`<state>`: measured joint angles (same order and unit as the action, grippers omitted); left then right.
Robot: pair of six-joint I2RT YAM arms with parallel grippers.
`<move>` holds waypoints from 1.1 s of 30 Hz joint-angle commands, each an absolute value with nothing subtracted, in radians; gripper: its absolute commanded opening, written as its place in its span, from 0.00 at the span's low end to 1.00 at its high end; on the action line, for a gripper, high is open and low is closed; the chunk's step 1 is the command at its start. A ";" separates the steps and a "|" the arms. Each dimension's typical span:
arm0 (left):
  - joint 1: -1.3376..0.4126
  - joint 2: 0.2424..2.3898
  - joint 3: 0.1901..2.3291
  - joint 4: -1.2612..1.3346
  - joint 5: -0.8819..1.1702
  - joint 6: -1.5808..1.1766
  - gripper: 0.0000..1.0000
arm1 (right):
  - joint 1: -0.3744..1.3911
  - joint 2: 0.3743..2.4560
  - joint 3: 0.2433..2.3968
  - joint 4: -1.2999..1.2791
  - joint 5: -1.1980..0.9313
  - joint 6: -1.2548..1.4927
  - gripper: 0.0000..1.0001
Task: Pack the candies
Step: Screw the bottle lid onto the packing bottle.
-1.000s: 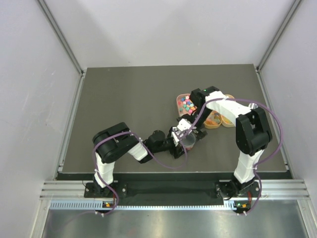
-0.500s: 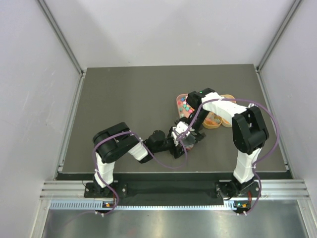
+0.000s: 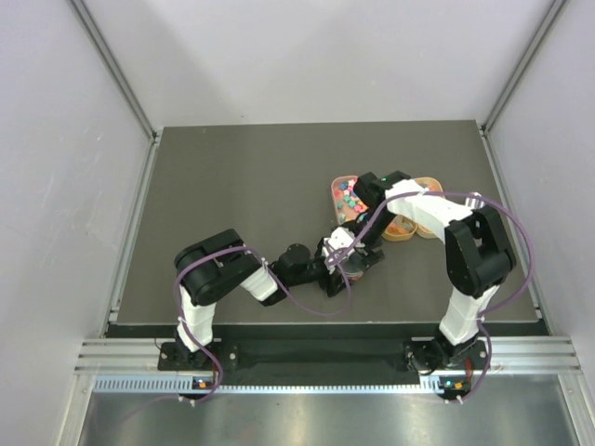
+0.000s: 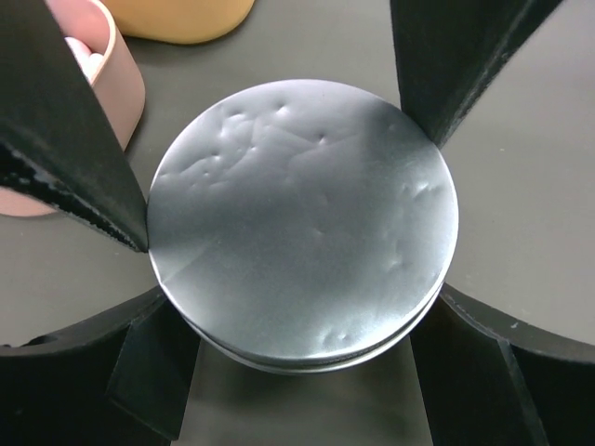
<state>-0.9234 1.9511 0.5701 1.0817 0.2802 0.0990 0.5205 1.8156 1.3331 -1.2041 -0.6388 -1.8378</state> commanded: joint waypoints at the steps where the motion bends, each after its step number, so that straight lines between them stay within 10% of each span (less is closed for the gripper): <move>1: -0.914 2.010 0.551 0.847 0.199 0.127 0.59 | 0.535 1.763 1.226 -1.095 -0.661 -1.645 0.71; 33: -0.914 1.993 0.537 0.862 0.198 0.138 0.56 | 0.653 1.631 0.985 -0.709 -0.588 -0.872 0.68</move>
